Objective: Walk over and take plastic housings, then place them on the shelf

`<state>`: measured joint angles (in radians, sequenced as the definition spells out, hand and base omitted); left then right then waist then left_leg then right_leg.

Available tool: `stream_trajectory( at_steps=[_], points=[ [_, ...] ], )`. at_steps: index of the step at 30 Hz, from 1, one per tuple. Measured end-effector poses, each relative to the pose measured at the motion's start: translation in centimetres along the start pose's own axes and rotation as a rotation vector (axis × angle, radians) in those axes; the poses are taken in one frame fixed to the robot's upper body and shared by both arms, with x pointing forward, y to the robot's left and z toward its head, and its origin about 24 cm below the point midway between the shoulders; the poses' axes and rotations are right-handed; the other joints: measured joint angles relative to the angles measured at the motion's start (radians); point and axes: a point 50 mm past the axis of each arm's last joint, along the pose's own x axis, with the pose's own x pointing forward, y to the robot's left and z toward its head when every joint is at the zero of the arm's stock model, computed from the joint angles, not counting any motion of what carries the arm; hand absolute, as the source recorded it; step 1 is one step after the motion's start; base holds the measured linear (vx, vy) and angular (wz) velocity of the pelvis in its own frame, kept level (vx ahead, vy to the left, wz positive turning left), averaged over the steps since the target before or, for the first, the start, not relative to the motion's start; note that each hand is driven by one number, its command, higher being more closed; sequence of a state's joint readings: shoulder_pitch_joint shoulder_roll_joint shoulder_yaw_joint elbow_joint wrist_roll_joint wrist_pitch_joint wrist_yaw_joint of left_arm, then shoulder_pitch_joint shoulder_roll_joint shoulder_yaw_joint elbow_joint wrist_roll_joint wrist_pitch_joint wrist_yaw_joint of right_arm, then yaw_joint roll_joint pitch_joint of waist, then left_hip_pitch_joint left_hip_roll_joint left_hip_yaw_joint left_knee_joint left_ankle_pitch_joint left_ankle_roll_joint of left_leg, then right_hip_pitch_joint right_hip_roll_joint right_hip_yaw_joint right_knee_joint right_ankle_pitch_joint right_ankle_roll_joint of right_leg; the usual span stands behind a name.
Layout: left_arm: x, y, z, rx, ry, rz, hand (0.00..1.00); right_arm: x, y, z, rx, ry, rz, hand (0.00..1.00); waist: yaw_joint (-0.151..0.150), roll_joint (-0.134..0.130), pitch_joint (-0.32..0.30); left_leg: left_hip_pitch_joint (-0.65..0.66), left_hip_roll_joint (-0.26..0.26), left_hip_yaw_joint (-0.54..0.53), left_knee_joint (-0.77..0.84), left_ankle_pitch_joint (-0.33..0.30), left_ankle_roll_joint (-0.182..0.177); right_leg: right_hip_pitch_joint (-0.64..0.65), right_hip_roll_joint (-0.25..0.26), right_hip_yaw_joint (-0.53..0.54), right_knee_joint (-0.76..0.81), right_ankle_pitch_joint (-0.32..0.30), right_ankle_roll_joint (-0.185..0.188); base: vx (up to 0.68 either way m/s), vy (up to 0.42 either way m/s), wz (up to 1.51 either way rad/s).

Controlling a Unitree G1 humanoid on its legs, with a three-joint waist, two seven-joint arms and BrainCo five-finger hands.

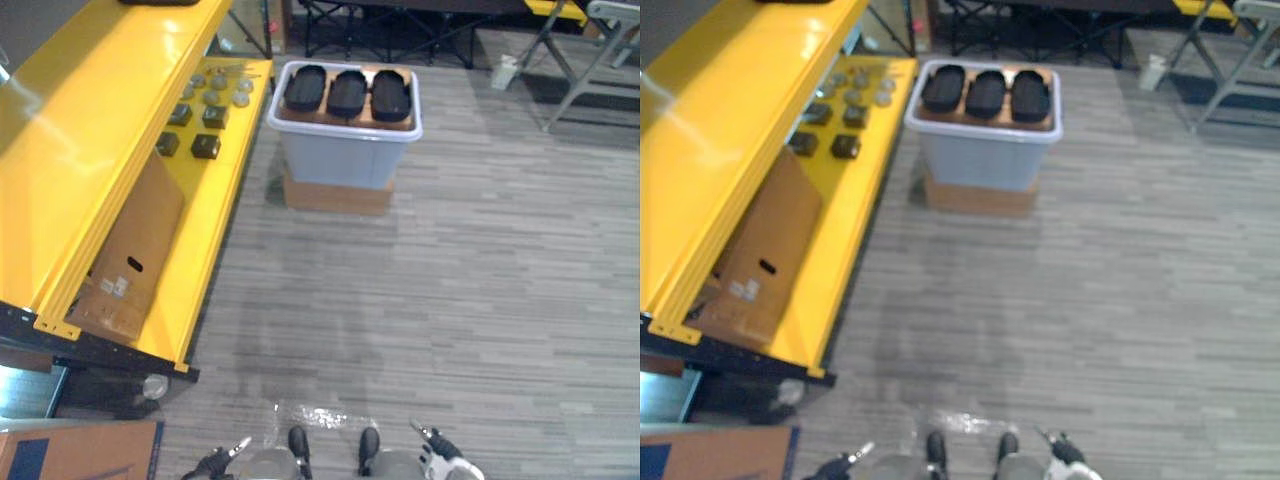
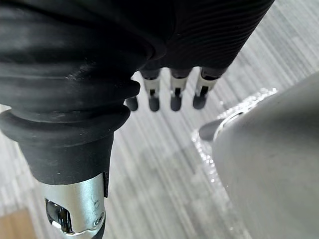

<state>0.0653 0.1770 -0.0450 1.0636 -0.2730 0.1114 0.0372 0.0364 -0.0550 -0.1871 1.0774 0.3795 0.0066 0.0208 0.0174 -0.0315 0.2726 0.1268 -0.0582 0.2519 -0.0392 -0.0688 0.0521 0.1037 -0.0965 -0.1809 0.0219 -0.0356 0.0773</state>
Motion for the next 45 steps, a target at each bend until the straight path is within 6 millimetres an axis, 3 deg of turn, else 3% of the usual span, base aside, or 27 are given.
stream_trajectory(
  at_steps=[7, 17, 30, 33, 36, 38, 40, 42, 45],
  points=[
    [-0.1, 0.3, -1.1, 0.042, 0.035, -0.018, 0.00, -0.2, -0.4, -1.2, 0.001, 0.046, -0.011, 0.00, -0.002, -0.011, -0.065, 0.050, -0.013, -0.012, -0.040, 0.013, -0.001, 0.044, -0.007, -0.012, -0.021, 0.000, 0.011, -0.01, 0.006, 0.04],
    [-0.1, 0.1, -1.9, 0.002, 0.081, -0.069, 0.00, -0.4, -0.9, -1.7, 0.009, 0.092, -0.028, 0.00, -0.004, 0.005, -0.084, 0.081, -0.014, -0.012, -0.048, 0.013, -0.001, 0.082, -0.008, -0.015, -0.049, 0.006, 0.020, -0.06, -0.003, 0.00],
    [-0.1, 0.3, -1.7, 0.040, 0.046, -0.022, 0.00, -0.3, -1.0, -2.0, -0.012, 0.117, -0.036, 0.00, -0.006, -0.008, -0.102, 0.061, -0.017, 0.007, -0.043, 0.004, 0.003, 0.067, -0.006, 0.002, -0.066, 0.024, 0.021, -0.01, -0.002, -0.04],
    [-0.1, 0.3, -1.6, 0.038, 0.018, -0.023, 0.00, -0.2, -0.9, -1.7, -0.018, 0.112, -0.037, 0.00, -0.005, -0.009, -0.100, 0.034, -0.015, 0.012, -0.042, -0.005, 0.006, 0.008, -0.010, 0.009, 0.001, 0.008, 0.023, -0.02, 0.019, -0.09],
    [-0.1, 0.1, -0.9, 0.035, -0.029, 0.009, 0.00, -0.1, -0.9, -0.8, 0.028, 0.078, -0.048, 0.00, -0.007, 0.001, -0.058, 0.016, 0.028, 0.022, 0.038, -0.050, 0.024, -0.108, -0.003, 0.015, 0.243, -0.010, 0.022, -0.01, 0.054, -0.11],
    [-0.1, 0.4, -0.4, 0.035, -0.046, 0.033, 0.00, -0.1, -0.9, -0.9, 0.053, 0.078, -0.049, 0.00, -0.006, -0.006, -0.046, 0.021, 0.054, 0.020, 0.101, -0.108, 0.024, -0.145, -0.002, 0.010, 0.320, -0.063, -0.015, -0.01, 0.080, -0.03],
    [-0.1, 0.7, -0.2, 0.038, -0.048, 0.045, 0.00, -0.2, -1.0, -1.0, 0.072, 0.077, -0.051, 0.00, -0.009, -0.016, -0.040, 0.010, 0.076, 0.019, 0.142, -0.142, 0.018, -0.193, 0.002, 0.012, 0.299, -0.068, -0.001, 0.04, 0.069, -0.01],
    [-0.1, 0.8, -0.4, 0.025, -0.032, 0.059, 0.00, -0.5, -2.1, -1.6, 0.074, 0.091, -0.068, 0.00, -0.019, -0.016, -0.037, 0.011, 0.100, 0.019, 0.161, -0.166, -0.002, -0.264, 0.010, 0.013, 0.186, -0.033, 0.041, 0.14, 0.059, 0.03],
    [-0.1, 1.2, -0.8, 0.029, -0.006, 0.084, 0.00, -1.5, -3.7, -4.9, 0.014, 0.211, -0.097, 0.00, -0.031, -0.025, -0.031, 0.039, 0.106, 0.012, 0.219, -0.241, -0.051, -0.303, 0.008, 0.011, 0.123, -0.006, 0.047, 0.30, -0.007, 0.07]
  ],
)
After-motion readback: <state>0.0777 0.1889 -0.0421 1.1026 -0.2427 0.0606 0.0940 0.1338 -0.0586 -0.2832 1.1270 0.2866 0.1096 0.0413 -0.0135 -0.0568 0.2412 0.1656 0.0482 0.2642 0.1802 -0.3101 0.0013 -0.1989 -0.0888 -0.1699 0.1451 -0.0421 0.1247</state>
